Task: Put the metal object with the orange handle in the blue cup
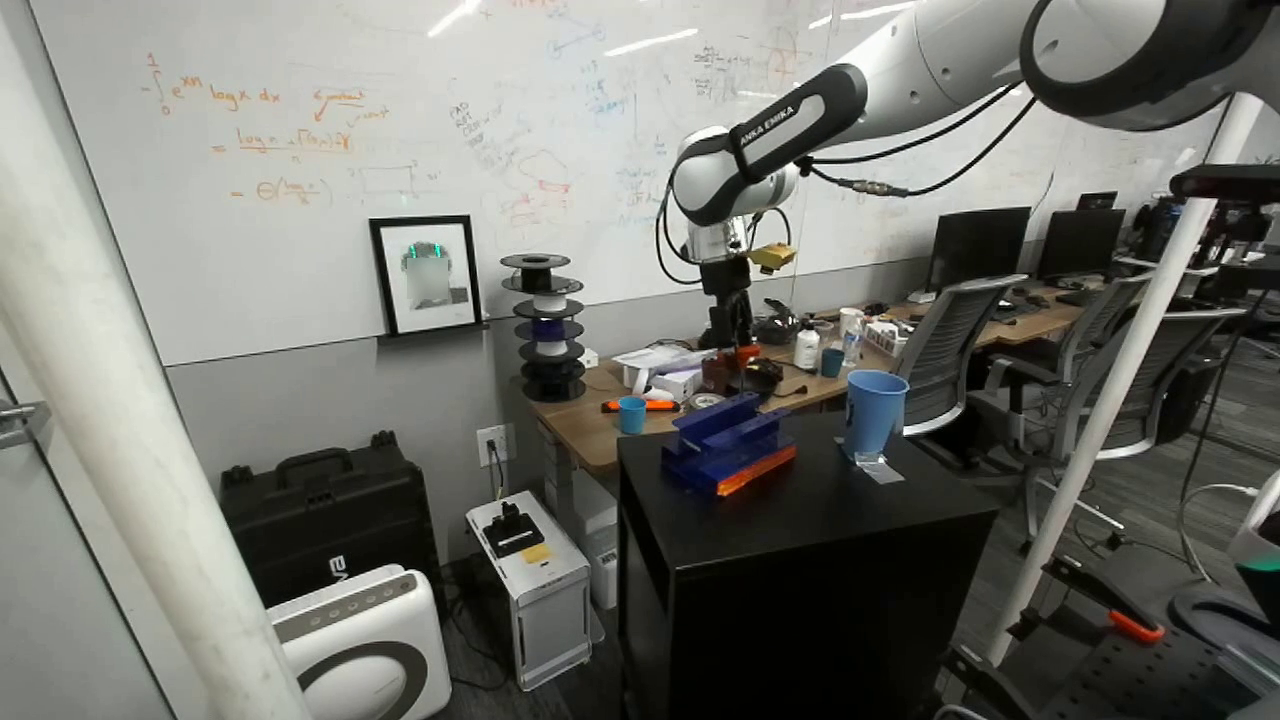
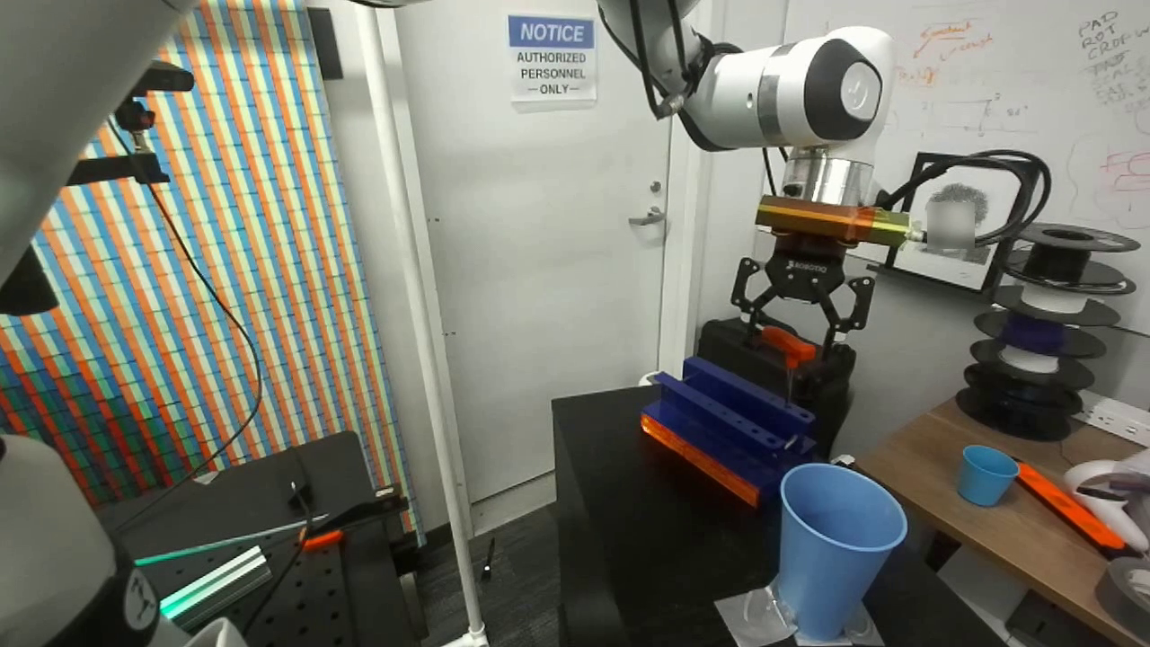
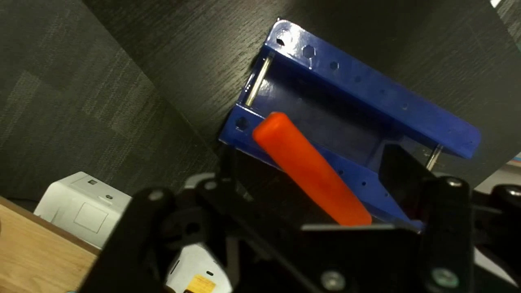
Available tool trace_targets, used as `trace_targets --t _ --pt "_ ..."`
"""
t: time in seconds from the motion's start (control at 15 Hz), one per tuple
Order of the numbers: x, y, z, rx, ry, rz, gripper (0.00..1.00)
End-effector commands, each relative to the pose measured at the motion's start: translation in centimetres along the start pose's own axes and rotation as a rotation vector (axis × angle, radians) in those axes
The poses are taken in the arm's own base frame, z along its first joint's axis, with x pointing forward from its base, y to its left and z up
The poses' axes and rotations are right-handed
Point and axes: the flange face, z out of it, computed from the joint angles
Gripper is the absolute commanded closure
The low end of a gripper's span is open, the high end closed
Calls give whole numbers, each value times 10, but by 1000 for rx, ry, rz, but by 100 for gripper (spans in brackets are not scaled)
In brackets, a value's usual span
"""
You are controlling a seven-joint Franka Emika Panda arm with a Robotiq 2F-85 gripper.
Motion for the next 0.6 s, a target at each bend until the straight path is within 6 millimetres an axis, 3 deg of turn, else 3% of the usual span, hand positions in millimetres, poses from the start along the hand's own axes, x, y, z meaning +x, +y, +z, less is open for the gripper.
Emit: trace_targets --t 0.0,0.4,0.53 --pt "-13 -3 -20 -67 -12 11 42" --pt "-24 -9 -33 -84 5 5 89" --pt "-26 -12 -31 -72 12 -1 98"
